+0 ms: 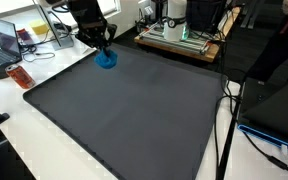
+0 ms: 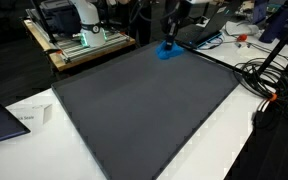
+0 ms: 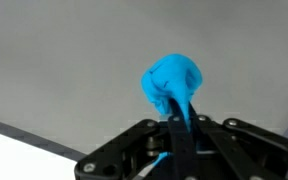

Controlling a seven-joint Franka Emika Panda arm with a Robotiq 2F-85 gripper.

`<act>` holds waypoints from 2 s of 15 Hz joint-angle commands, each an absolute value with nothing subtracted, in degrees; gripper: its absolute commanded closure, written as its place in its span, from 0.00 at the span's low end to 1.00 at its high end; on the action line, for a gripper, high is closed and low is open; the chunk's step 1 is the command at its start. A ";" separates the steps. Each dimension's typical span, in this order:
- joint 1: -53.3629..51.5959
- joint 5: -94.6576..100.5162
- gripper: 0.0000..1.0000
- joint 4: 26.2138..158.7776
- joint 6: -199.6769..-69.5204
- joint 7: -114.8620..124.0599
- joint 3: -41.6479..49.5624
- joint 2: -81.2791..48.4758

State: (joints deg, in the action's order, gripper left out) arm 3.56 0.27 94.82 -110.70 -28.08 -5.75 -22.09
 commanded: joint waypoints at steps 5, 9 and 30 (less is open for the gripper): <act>1.98 -0.75 0.99 104.77 -111.68 -25.67 -5.01 -4.90; 0.69 -0.26 0.99 104.78 -110.69 -24.13 -4.68 -0.96; -1.04 3.74 0.08 103.42 -100.20 -19.65 -3.51 4.12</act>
State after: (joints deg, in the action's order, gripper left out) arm 0.01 2.83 103.34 -103.60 -19.94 -4.21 2.67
